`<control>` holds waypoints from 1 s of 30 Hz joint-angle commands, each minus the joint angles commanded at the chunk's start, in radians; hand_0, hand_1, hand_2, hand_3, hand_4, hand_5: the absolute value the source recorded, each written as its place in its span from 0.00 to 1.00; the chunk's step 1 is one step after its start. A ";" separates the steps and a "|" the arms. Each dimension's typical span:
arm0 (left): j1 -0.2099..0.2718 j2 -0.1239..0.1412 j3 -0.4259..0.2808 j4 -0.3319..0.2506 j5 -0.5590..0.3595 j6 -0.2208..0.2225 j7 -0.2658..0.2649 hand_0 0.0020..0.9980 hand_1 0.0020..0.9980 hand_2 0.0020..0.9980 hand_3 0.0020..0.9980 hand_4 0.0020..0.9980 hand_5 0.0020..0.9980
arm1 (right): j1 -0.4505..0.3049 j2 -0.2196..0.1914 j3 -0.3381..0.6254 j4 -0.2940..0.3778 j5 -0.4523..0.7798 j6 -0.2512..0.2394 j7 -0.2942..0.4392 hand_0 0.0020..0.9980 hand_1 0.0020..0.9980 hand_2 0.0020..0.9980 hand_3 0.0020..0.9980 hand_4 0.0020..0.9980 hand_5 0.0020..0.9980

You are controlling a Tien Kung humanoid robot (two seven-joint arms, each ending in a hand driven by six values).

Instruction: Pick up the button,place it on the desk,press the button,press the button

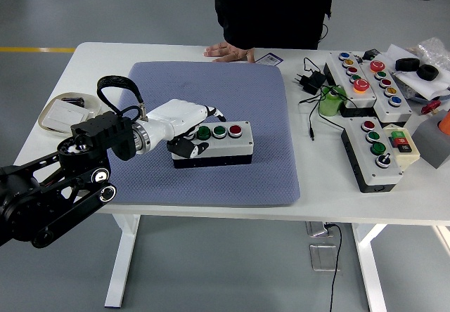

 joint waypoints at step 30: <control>-0.001 -0.016 0.047 0.041 0.026 -0.034 0.034 0.04 0.00 0.03 0.81 0.57 0.00 | 0.002 0.000 0.001 0.000 -0.002 0.000 0.000 0.64 0.53 0.62 0.61 0.26 0.29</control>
